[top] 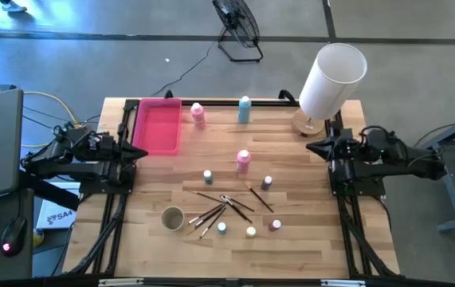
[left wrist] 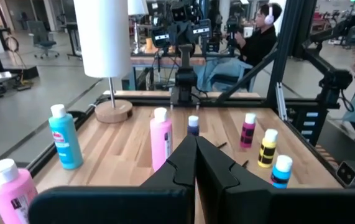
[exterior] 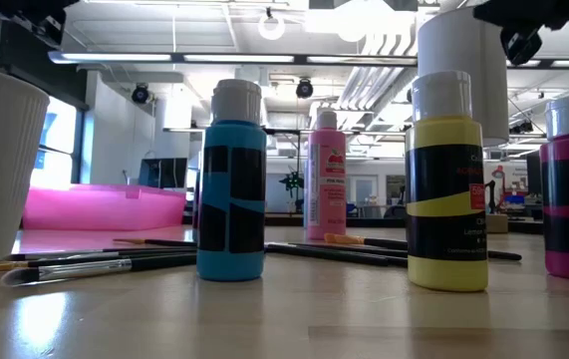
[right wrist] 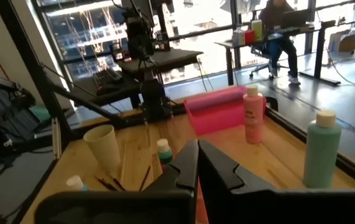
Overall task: Pick & Place Paint Supplies
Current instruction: Put the big pink paint bottle into the pink bin
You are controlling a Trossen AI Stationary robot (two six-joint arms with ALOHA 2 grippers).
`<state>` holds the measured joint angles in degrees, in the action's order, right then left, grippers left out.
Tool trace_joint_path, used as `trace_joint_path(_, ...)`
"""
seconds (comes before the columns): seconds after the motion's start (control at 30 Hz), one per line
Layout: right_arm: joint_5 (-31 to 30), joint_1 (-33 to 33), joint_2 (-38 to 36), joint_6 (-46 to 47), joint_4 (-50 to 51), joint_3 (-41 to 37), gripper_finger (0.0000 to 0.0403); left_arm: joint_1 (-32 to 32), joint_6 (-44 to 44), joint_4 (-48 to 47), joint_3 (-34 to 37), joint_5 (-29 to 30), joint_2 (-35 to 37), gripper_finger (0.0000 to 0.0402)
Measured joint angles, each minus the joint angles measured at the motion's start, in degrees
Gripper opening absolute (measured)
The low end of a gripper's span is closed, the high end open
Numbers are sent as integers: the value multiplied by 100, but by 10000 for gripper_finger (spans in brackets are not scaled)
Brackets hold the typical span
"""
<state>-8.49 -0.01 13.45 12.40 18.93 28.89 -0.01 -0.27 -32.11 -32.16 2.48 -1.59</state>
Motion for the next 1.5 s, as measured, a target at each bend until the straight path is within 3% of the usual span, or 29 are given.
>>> trace_joint_path(0.67, 142, 2, -2, 284, -953, -1040, 3, 0, -25, 914, 1226, -79, -2, 0)
trace_joint_path(0.8, 145, 1, 1, 286, -1116, -1299, 3, 0, -44, 972, 1413, -348, -4, 0)
trace_joint_path(0.97, 217, 1, 0, 305, -1140, -1509, 3, -2, -45, 947, 1516, -672, -2, 0)
trace_joint_path(1.5, 428, 0, 0, 284, -1145, -1594, 3, -2, -46, 926, 1514, -649, -2, 0)
